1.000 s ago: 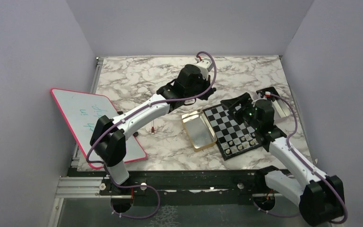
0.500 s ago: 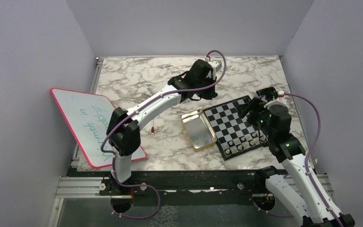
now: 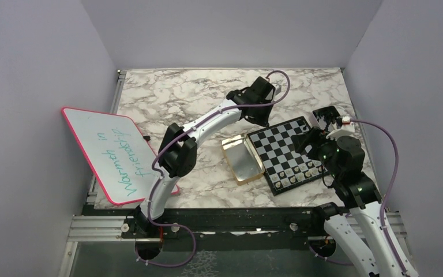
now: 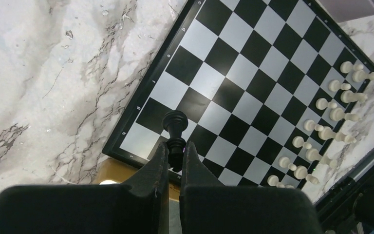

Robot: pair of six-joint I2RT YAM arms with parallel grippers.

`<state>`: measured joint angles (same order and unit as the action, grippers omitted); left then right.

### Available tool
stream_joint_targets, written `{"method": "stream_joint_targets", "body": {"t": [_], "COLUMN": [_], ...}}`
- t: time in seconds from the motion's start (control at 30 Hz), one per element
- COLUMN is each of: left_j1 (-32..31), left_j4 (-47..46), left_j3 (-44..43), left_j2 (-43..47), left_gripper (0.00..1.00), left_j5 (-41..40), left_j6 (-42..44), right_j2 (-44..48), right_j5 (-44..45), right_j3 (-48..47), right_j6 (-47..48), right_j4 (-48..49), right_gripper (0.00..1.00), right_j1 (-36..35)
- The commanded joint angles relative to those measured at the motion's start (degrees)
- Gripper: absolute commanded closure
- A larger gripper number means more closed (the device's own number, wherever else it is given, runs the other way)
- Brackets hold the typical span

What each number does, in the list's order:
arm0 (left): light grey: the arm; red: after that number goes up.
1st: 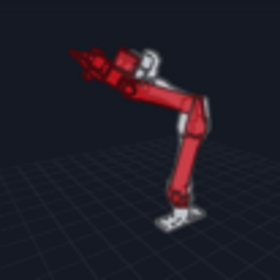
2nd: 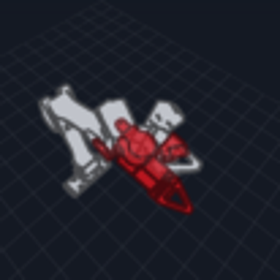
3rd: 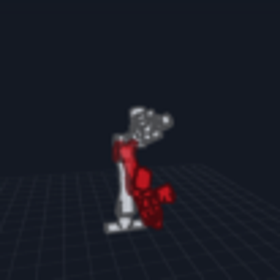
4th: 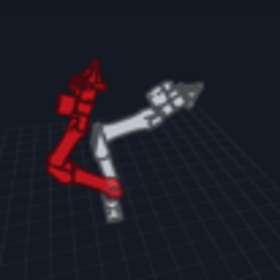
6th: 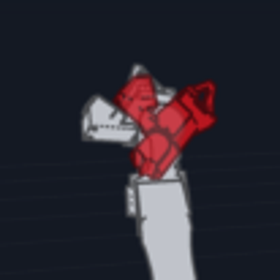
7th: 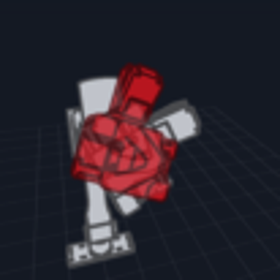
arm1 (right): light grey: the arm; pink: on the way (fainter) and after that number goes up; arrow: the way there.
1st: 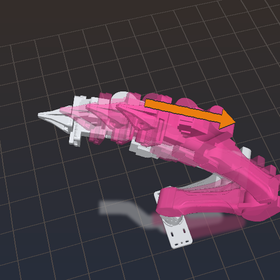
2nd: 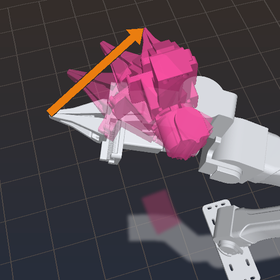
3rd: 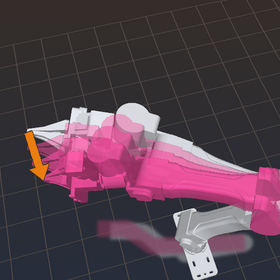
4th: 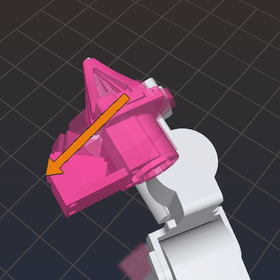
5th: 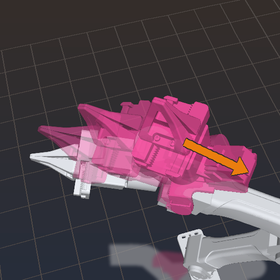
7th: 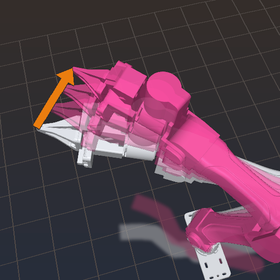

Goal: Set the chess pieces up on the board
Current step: Place the chess piece on the chessboard.

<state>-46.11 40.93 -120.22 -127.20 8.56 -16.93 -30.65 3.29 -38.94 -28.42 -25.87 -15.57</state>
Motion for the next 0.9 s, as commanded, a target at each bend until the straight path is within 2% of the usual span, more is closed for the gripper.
{"method": "stream_joint_targets", "body": {"t": [0.0,0.43,0.87], "left_j1": [-0.5,-2.1,-2.1], "left_j4": [2.5,4.3,5.5], "left_j3": [-4.0,-7.0,-9.0], "left_j2": [-3.4,-8.9,-10.6], "left_gripper": [0.99,0.94,0.75], "left_j5": [-0.1,-1.1,-0.6], "left_j6": [-0.4,-0.1,0.8], "right_j2": [0.6,0.7,-0.5], "right_j5": [-1.5,-1.1,-0.6], "right_j3": [0.0,0.6,0.3], "right_j6": [1.3,1.5,-0.2], "right_j4": [-1.6,-1.6,-1.9], "right_gripper": [0.18,0.18,0.18], "right_j1": [-0.1,-0.1,-0.2]}}
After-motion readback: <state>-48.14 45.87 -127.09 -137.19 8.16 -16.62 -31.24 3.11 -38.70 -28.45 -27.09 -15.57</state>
